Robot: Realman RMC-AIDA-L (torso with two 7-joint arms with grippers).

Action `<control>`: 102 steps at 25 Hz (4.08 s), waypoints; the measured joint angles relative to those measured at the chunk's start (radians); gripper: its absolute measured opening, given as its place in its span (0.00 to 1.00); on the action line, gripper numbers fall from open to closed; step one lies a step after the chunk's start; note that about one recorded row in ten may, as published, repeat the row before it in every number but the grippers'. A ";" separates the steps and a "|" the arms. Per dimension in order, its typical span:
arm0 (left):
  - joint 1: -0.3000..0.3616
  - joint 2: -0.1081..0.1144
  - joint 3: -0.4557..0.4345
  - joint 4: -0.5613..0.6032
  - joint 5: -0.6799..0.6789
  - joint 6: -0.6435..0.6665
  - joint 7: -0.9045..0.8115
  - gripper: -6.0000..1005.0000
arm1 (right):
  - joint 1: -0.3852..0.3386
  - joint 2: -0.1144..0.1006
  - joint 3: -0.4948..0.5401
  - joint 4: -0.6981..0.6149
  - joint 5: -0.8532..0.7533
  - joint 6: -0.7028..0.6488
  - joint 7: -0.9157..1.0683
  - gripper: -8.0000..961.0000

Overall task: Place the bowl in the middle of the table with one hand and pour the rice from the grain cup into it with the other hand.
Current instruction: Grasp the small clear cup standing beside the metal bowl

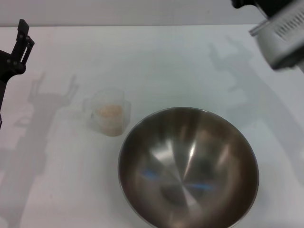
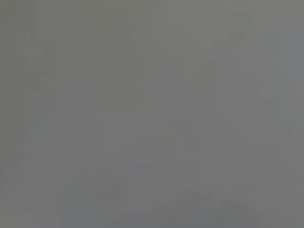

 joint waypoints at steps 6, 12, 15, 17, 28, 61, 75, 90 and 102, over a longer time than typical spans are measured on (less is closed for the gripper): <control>0.009 0.000 0.000 0.000 0.000 0.001 0.000 0.70 | 0.070 -0.005 -0.024 0.393 0.183 -0.529 0.081 0.58; 0.041 0.001 0.017 -0.001 0.008 0.010 -0.007 0.69 | 0.178 -0.009 -0.050 0.803 0.339 -0.874 0.363 0.58; 0.059 0.000 0.045 -0.001 0.009 0.015 -0.006 0.69 | 0.225 -0.011 -0.012 0.950 0.340 -0.933 0.523 0.58; 0.069 0.000 0.069 -0.001 0.009 0.017 -0.004 0.69 | 0.249 -0.012 0.033 1.017 0.340 -0.944 0.582 0.58; 0.087 -0.001 0.181 0.041 0.010 0.012 0.000 0.68 | 0.317 -0.023 0.135 1.099 0.340 -0.917 0.597 0.58; 0.073 -0.005 0.319 0.027 0.006 -0.291 0.000 0.66 | 0.337 -0.031 0.191 1.118 0.338 -0.890 0.597 0.58; 0.037 -0.005 0.298 0.029 0.001 -0.338 0.000 0.65 | 0.332 -0.027 0.191 1.118 0.340 -0.894 0.597 0.58; 0.028 -0.005 0.280 0.026 0.006 -0.345 0.003 0.64 | 0.342 -0.028 0.190 1.118 0.341 -0.891 0.598 0.58; 0.028 -0.006 0.284 0.001 0.009 -0.345 0.005 0.39 | 0.345 -0.032 0.190 1.118 0.341 -0.890 0.598 0.58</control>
